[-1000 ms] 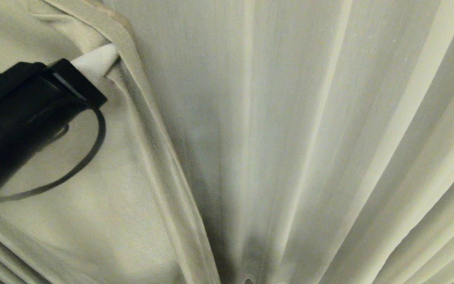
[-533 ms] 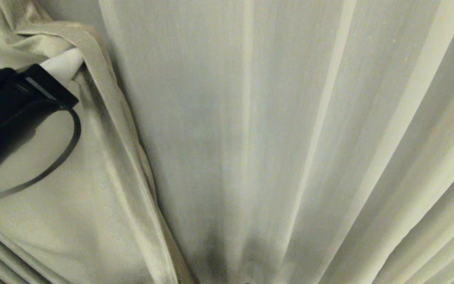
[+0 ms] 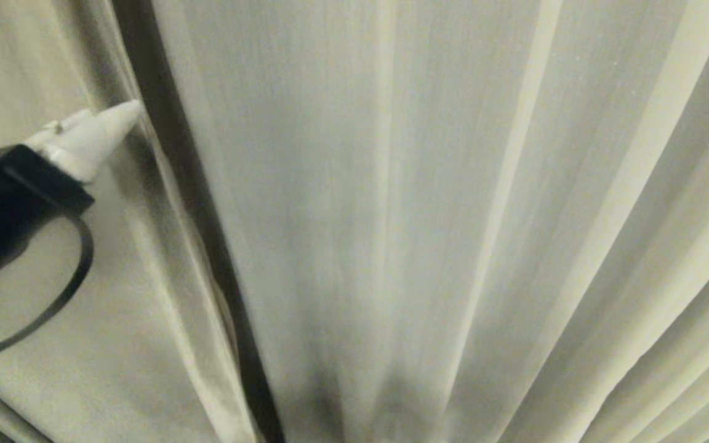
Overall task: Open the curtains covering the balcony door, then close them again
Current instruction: Close the outer curtains on both sides
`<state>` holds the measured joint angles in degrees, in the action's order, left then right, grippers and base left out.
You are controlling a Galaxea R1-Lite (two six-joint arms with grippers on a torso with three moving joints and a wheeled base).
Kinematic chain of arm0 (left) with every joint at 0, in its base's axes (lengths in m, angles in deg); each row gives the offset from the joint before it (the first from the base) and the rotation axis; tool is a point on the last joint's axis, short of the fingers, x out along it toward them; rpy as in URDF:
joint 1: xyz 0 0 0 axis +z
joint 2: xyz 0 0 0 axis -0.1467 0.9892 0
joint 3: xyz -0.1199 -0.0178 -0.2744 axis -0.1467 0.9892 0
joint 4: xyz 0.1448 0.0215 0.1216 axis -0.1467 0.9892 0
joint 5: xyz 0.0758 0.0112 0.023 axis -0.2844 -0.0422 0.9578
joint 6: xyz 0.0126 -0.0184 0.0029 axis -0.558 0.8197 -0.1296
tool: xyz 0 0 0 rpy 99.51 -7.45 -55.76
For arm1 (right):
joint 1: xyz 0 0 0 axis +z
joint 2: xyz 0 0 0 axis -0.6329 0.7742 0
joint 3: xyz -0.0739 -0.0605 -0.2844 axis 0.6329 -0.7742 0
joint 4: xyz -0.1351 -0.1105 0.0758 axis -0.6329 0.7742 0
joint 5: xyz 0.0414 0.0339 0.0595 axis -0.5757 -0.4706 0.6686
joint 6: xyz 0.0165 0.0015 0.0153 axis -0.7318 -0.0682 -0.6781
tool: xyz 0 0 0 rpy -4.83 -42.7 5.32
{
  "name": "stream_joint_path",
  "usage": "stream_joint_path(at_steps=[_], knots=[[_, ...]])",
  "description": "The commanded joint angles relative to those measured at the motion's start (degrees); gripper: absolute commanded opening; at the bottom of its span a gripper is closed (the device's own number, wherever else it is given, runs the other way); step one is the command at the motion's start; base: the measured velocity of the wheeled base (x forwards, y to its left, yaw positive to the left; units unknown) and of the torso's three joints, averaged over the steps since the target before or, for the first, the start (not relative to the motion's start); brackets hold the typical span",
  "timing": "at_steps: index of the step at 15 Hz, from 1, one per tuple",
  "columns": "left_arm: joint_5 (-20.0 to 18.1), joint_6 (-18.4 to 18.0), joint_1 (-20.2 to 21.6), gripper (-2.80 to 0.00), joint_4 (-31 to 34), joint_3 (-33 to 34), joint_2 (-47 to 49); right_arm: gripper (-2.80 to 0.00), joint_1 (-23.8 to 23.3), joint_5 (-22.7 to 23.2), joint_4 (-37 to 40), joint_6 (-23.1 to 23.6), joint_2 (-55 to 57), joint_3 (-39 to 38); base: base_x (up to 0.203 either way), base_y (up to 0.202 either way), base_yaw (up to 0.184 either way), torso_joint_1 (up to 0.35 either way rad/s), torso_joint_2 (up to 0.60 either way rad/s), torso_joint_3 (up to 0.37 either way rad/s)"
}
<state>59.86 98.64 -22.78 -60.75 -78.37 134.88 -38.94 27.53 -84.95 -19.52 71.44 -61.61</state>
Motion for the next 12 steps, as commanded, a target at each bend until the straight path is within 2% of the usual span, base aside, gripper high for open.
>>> stream_joint_path(at_steps=[1, 3, 5, 10, 12], knots=[[0.01, 0.11, 0.02, 0.00, 2.12, 3.43, -7.66, -2.80, 0.02, 0.04, 0.02, 0.09, 0.09, -0.01, 0.000, 0.000, 0.000, 0.000, 0.00, 0.000], [-0.03, 0.11, -0.01, 0.00, 7.27, 5.84, -14.72, -2.80, 0.02, 0.04, 0.02, 0.09, 0.09, -0.01, 0.000, 0.000, 0.000, 0.000, 0.00, 0.000], [-0.05, 0.11, -0.04, 0.00, 15.35, 7.50, -23.43, -2.80, 0.02, 0.04, 0.02, 0.09, 0.09, -0.01, 0.000, 0.000, 0.000, 0.000, 0.00, 0.000], [-0.43, 0.03, -0.05, 0.00, 44.87, 8.69, -46.12, -2.80, 0.02, 0.04, 0.02, 0.09, 0.09, -0.01, 0.000, 0.000, 0.000, 0.000, 0.00, 0.000], [-0.19, -0.33, -0.01, 0.00, 51.42, 9.29, -51.21, -2.80, 0.02, 0.04, 0.02, 0.09, 0.09, -0.01, 0.000, 0.000, 0.000, 0.000, 0.00, 0.000]])
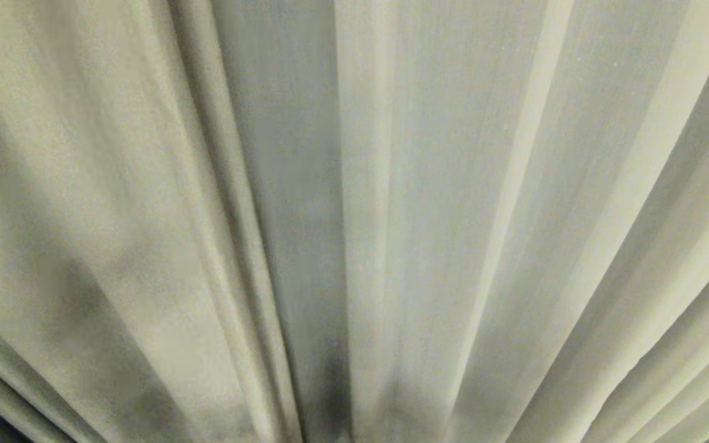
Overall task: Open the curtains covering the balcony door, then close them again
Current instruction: Close the outer curtains on both sides
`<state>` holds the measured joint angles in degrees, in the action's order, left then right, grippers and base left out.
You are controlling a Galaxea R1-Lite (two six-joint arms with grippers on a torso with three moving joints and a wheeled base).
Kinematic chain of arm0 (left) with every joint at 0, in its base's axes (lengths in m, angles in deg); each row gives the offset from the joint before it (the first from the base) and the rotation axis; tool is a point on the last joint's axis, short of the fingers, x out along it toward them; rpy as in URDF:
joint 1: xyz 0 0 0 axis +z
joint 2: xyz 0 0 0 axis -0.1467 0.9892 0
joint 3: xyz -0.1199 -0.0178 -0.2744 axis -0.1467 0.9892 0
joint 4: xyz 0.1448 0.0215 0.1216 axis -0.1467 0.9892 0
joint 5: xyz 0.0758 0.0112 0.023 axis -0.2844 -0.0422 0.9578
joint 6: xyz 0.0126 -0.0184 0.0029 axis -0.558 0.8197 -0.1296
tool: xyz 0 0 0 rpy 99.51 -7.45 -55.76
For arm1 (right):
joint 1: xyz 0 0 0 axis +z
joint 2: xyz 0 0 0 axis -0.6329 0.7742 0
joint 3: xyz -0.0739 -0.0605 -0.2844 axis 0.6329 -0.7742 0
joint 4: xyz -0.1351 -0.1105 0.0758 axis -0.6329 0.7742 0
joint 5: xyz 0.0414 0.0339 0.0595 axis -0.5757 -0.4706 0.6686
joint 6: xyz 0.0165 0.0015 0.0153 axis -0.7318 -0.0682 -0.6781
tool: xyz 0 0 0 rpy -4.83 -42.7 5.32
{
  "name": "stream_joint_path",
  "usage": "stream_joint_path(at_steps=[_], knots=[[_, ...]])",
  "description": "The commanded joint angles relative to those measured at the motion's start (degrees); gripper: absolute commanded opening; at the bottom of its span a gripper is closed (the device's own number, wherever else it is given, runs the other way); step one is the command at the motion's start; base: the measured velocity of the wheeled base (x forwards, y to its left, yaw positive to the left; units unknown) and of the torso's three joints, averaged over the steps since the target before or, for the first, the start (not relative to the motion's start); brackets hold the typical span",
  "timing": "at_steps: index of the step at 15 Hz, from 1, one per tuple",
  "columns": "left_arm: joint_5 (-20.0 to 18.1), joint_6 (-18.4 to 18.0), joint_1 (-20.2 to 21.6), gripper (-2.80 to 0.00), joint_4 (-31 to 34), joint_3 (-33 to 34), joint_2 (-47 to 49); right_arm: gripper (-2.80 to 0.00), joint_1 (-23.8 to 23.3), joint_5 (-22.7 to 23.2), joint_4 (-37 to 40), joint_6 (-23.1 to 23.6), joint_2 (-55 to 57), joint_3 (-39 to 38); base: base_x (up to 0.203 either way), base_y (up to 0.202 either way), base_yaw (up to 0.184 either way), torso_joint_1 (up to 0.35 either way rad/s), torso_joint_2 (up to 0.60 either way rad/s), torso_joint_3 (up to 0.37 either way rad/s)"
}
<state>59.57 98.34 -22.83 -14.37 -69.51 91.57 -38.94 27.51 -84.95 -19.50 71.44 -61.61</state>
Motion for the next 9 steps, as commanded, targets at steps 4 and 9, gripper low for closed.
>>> stream_joint_path(at_steps=[4, 9], knots=[[1.86, -1.96, -0.02, -2.80, 7.34, 2.12, -9.23, -2.80, 0.02, 0.06, 0.02, 0.07, 0.09, -0.01, 0.000, 0.000, 0.000, 0.000, 0.00, 0.000], [2.17, -4.14, -0.02, -2.80, 7.39, 7.40, -9.23, -2.80, 0.02, 0.06, 0.02, 0.07, 0.09, -0.01, 0.000, 0.000, 0.000, 0.000, 0.00, 0.000]])
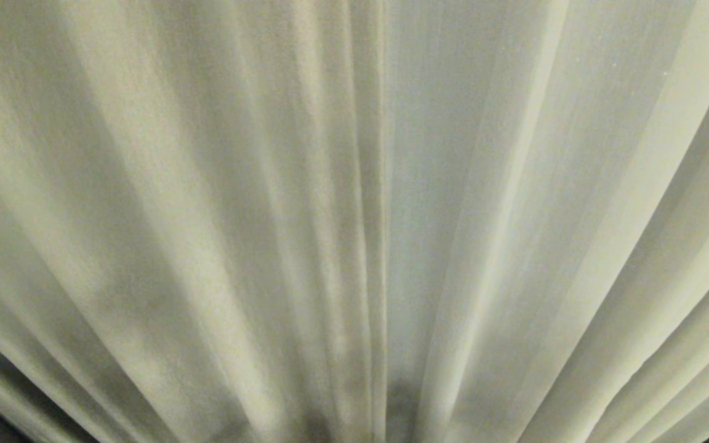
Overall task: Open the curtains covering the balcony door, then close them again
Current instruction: Close the outer curtains on both sides
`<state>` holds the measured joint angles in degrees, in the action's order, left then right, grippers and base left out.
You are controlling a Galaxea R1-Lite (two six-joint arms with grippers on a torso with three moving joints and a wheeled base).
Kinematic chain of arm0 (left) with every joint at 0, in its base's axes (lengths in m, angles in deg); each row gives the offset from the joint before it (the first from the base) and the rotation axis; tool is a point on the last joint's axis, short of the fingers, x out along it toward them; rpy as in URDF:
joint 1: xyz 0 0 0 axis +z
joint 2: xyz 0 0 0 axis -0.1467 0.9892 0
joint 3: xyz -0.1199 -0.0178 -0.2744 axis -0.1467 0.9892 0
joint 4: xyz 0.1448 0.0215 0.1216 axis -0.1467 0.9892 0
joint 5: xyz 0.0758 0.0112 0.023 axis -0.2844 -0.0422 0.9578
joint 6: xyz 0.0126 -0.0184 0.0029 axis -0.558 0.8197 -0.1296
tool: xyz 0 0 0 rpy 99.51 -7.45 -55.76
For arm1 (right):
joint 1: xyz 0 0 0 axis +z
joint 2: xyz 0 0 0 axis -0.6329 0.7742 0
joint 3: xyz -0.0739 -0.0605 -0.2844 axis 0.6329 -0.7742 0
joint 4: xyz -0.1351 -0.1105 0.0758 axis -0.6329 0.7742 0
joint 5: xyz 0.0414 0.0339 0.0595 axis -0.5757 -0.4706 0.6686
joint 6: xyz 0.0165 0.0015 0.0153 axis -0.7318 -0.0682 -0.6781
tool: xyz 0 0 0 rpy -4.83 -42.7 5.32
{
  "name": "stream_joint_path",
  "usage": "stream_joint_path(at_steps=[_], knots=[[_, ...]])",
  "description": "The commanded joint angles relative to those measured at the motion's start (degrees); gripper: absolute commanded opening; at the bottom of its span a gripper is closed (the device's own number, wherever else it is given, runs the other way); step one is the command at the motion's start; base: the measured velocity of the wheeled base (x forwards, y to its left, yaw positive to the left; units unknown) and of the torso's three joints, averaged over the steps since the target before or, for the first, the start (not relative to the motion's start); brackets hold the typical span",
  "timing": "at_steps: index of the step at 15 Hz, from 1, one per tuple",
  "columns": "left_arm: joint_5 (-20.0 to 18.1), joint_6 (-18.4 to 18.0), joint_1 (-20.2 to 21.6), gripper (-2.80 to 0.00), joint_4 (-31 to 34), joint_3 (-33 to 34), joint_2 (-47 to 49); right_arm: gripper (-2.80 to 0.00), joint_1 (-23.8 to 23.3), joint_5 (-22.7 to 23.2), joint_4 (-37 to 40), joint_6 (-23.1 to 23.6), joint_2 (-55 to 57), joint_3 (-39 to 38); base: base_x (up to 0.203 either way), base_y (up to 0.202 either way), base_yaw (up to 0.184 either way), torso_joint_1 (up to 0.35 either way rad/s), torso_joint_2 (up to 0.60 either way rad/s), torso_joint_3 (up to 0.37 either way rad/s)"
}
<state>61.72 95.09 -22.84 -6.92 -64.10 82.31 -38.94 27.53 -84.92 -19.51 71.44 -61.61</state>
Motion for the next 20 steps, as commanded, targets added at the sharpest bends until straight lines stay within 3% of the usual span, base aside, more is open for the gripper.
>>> stream_joint_path(at_steps=[1, 4, 6, 9, 11, 12, 16, 20], knots=[[0.23, -1.58, 0.39, -2.80, -0.09, 3.61, 0.03, -2.80, 0.02, 0.04, -0.01, 0.09, 0.09, -0.01, 0.000, 0.000, 0.000, 0.000, 0.00, 0.000], [0.60, -4.03, 1.96, -2.80, -0.35, 8.34, 0.03, -2.80, 0.02, 0.04, -0.01, 0.09, 0.09, -0.01, 0.000, 0.000, 0.000, 0.000, 0.00, 0.000], [0.38, -6.68, 6.81, -2.80, -1.17, 10.36, 0.10, -2.80, 0.02, 0.04, -0.01, 0.09, 0.09, -0.01, 0.000, 0.000, 0.000, 0.000, 0.00, 0.000], [-0.16, -11.36, 9.55, -2.80, -3.29, 14.29, 0.01, -2.80, 0.02, 0.04, -0.01, 0.09, 0.09, -0.01, 0.000, 0.000, 0.000, 0.000, 0.00, 0.000], [-0.73, -12.66, 16.30, -2.80, -1.10, 14.29, -1.01, -2.80, 0.02, 0.04, -0.01, 0.09, 0.09, -0.01, 0.000, 0.000, 0.000, 0.000, 0.00, 0.000], [-1.17, -13.26, 17.40, -2.80, 0.26, 14.29, -1.44, -2.80, 0.02, 0.04, -0.01, 0.09, 0.09, -0.01, 0.000, 0.000, 0.000, 0.000, 0.00, 0.000], [-0.15, -14.10, 14.94, -2.80, 5.59, 14.29, -9.88, -2.80, 0.02, 0.04, -0.01, 0.09, 0.09, -0.01, 0.000, 0.000, 0.000, 0.000, 0.00, 0.000], [0.17, -14.62, 14.50, -2.80, 6.83, 14.29, -16.14, -2.80, 0.02, 0.04, -0.01, 0.09, 0.09, -0.01, 0.000, 0.000, 0.000, 0.000, 0.00, 0.000]])
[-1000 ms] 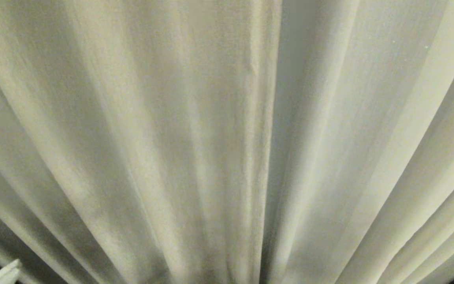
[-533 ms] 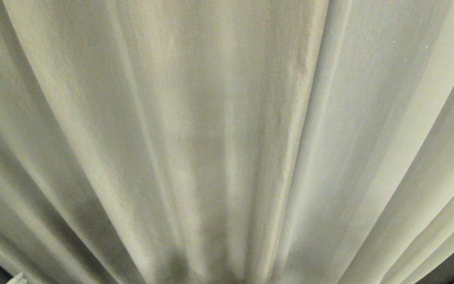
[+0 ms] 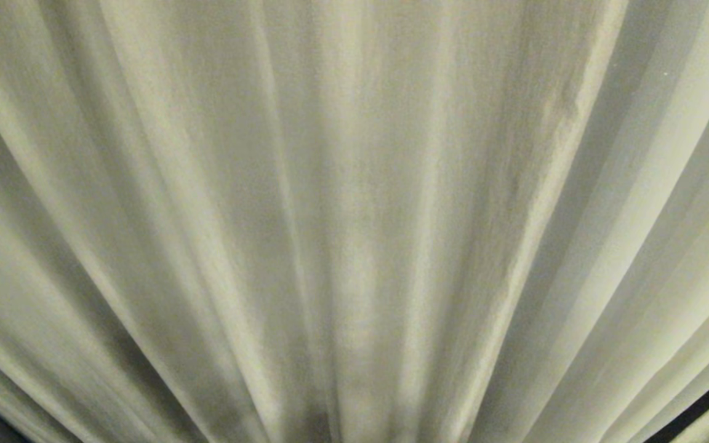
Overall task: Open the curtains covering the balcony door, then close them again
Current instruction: Close the outer curtains on both sides
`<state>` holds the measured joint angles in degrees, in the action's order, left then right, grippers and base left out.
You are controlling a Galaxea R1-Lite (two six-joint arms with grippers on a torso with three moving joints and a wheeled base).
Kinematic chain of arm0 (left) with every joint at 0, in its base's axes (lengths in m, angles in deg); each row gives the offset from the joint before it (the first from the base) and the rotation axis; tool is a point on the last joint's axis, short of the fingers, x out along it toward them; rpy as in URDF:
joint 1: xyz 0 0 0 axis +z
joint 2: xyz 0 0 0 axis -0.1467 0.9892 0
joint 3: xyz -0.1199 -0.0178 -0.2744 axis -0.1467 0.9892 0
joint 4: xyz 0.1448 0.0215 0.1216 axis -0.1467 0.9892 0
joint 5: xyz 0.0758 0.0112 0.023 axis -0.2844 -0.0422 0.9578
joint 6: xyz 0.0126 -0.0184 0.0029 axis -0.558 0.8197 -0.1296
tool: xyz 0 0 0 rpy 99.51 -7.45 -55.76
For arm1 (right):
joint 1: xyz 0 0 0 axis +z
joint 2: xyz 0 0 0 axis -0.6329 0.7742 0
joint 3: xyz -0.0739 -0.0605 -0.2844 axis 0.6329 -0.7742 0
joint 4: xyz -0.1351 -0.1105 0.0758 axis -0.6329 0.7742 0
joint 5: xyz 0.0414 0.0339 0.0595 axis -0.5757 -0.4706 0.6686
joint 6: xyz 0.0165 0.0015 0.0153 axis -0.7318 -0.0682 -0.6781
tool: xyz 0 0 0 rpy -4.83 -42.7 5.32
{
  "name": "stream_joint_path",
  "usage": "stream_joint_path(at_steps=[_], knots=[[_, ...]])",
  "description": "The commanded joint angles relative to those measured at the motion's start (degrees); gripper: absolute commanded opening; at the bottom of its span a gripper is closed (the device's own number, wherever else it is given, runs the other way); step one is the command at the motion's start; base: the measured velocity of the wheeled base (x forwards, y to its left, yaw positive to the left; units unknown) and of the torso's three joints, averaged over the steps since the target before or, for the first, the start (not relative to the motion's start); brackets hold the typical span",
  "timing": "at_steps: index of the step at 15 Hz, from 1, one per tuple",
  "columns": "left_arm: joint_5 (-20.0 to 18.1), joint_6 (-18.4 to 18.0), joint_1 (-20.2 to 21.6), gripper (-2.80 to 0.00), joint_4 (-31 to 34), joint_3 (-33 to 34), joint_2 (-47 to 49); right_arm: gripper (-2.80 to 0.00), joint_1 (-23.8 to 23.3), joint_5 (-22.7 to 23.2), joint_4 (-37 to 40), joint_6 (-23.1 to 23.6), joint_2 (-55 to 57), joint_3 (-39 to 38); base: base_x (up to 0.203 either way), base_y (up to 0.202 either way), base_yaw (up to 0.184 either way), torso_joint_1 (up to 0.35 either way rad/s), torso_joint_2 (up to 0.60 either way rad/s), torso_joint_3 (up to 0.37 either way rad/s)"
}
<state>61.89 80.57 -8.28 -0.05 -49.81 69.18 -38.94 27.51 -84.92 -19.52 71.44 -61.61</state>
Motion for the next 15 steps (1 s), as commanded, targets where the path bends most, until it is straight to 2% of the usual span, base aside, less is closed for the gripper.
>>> stream_joint_path(at_steps=[1, 6, 10, 15], knots=[[0.00, -0.04, -0.07, -2.80, -0.04, 0.00, -3.01, -2.80, 0.02, 0.06, -0.01, 0.09, 0.09, -0.01, 0.000, 0.000, 0.000, 0.000, 0.00, 0.000], [0.00, -0.32, -0.07, -2.80, -0.04, 0.00, -3.01, -2.80, 0.02, 0.06, -0.01, 0.09, 0.09, -0.01, 0.000, 0.000, 0.000, 0.000, 0.00, 0.000], [-0.44, -3.37, -0.16, -2.80, -0.04, 0.00, -3.01, -2.80, 0.02, 0.06, -0.01, 0.09, 0.09, -0.01, 0.000, 0.000, 0.000, 0.000, 0.00, 0.000], [-0.53, -3.27, -0.16, -2.80, -0.13, 0.00, -3.01, -2.80, 0.02, 0.06, -0.01, 0.09, 0.09, -0.01, 0.000, 0.000, 0.000, 0.000, 0.00, 0.000]])
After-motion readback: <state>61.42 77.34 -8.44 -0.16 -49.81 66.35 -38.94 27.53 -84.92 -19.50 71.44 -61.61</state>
